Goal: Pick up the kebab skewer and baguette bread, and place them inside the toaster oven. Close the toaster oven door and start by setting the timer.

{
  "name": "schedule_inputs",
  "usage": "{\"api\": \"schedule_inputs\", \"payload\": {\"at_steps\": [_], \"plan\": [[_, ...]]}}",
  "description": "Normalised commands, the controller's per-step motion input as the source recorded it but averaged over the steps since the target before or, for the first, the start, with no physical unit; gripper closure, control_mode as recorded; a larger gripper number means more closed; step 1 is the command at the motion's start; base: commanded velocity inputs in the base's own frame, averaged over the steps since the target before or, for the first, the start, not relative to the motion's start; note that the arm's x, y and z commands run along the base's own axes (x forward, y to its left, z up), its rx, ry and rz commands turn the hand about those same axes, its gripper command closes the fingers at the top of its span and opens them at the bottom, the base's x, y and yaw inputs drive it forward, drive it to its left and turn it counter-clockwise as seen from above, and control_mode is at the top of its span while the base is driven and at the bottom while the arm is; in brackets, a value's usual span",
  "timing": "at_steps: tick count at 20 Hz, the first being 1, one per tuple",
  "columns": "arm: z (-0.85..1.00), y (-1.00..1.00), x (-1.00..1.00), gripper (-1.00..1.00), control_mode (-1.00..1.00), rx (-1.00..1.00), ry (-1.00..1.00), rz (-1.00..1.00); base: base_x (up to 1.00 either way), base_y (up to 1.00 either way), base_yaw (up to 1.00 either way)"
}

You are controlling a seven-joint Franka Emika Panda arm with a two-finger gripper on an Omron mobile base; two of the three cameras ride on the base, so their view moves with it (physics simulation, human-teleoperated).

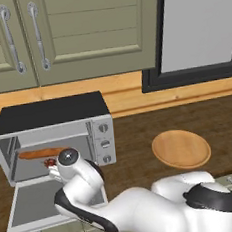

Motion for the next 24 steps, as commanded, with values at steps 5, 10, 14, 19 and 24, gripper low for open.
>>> {"api": "schedule_inputs", "payload": {"at_steps": [5, 10, 14, 19, 24], "plan": [[0.0, 0.0, 0.56, -1.0, -1.0, 0.0, 0.0, -0.1, 0.0, 0.0, 0.0], [0.0, 0.0, 0.58, -1.0, -1.0, 0.0, 0.0, -0.11, 0.0, 0.0, 0.0], [0.0, 0.0, 0.46, -1.0, -1.0, 0.0, 0.0, -0.13, 0.0, 0.0, 0.0], [0.0, 0.0, 0.29, -1.0, -1.0, 0.0, 0.0, -0.13, 0.0, 0.0, 0.0], [0.0, 0.0, 0.03, -1.0, -1.0, 0.01, 0.0, -0.11, 0.0, 0.0, 0.0]]}}
